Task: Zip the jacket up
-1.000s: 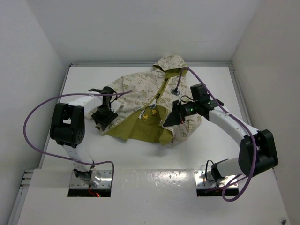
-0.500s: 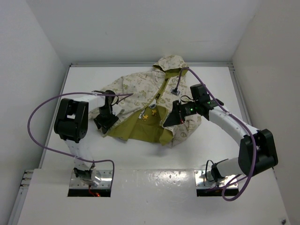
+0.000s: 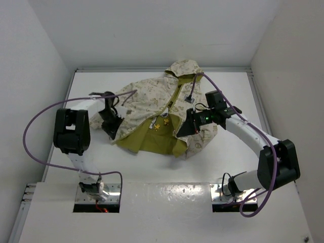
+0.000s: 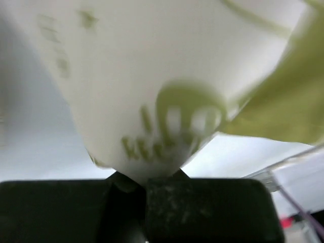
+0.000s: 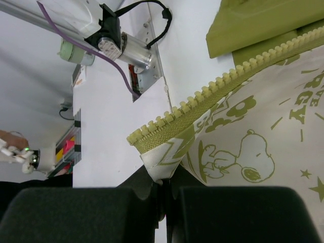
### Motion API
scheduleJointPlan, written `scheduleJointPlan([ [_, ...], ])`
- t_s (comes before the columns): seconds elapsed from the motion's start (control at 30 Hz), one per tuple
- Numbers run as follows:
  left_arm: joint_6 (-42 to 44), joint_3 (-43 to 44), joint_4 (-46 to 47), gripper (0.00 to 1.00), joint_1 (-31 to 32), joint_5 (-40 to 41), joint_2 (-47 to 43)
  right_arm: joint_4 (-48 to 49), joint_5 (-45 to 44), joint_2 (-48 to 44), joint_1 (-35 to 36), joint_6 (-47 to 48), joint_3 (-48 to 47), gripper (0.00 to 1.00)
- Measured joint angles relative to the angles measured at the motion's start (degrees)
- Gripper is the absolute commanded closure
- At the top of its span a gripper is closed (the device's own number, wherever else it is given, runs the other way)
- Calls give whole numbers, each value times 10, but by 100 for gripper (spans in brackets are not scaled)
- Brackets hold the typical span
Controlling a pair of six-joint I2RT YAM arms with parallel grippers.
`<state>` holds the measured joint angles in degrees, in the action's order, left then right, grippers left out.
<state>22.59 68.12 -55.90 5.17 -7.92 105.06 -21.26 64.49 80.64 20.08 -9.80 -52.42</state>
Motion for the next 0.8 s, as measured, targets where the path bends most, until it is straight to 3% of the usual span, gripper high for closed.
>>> scheduleJointPlan([
  [0.2,19,107,-12,100,-77,-184,-80,-16,-1,0,-2,18,-3,100],
  [0.47,32,129,-34,100,-158,-410,-148,-45,-1,-23,-52,36,-3,100],
  [0.6,-64,86,25,100,-131,-521,-164,30,7,-38,-65,-19,0,100],
  [0.8,-316,2,219,100,-32,-574,-226,197,21,-33,-47,-161,0,100],
])
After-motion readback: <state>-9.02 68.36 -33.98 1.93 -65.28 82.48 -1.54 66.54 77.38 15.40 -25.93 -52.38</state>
